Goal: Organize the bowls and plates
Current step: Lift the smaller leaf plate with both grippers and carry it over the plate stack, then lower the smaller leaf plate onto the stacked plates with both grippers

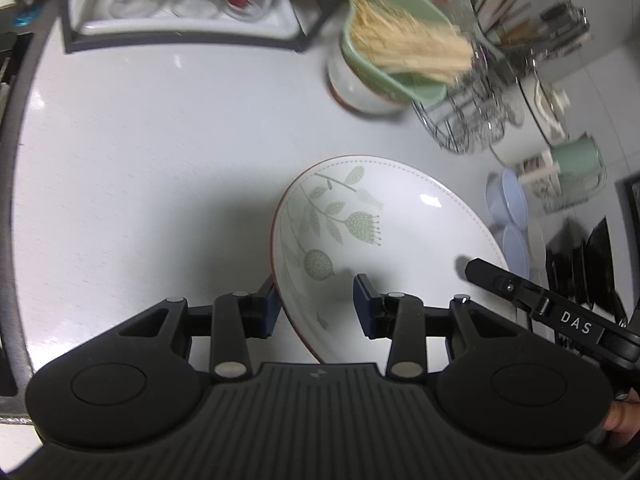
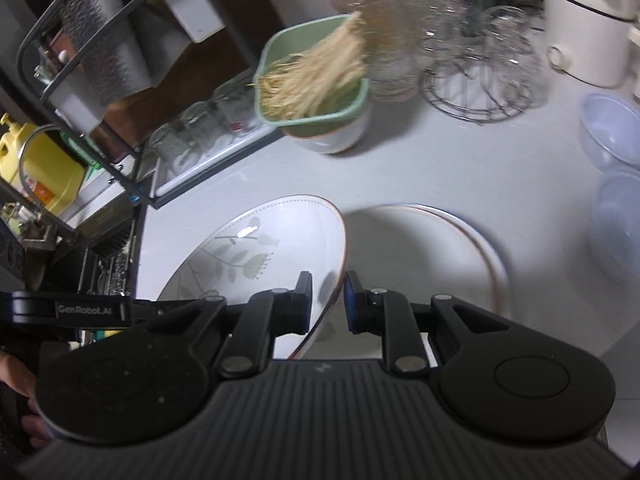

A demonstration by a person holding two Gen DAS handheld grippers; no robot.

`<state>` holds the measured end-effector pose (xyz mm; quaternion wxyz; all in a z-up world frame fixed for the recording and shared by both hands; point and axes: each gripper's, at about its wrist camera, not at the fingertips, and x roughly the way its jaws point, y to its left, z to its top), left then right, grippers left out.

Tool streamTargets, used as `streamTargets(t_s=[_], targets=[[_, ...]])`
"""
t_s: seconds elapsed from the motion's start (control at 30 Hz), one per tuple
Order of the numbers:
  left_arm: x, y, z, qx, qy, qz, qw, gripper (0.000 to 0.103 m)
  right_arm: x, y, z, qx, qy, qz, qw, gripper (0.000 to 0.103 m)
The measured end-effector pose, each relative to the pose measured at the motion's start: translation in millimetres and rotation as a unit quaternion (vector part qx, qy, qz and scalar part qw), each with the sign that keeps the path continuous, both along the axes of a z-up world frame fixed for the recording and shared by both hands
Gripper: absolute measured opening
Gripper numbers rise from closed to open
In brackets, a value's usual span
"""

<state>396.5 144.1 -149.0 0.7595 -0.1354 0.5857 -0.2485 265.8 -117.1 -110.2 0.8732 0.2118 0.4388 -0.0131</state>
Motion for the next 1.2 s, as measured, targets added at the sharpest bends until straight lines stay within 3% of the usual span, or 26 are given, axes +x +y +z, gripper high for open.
streamTargets(t_s=[0.37, 0.67, 1.2], targets=[[1, -51, -12, 0.047, 0.006, -0.043, 0.9979, 0.044, -21, -32, -25, 0.018, 0.014, -0.035, 0.999, 0.020], [-2, -83, -15, 0.093, -0.005, -0.059, 0.9939, 0.044, -20, -49, -44, 0.015, 0.029, -0.017, 0.999, 0.020], [-10, -110, -20, 0.155, 0.022, -0.040, 0.9869, 0.044, -9, -64, -62, 0.005, 0.047, 0.036, 0.998, 0.020]])
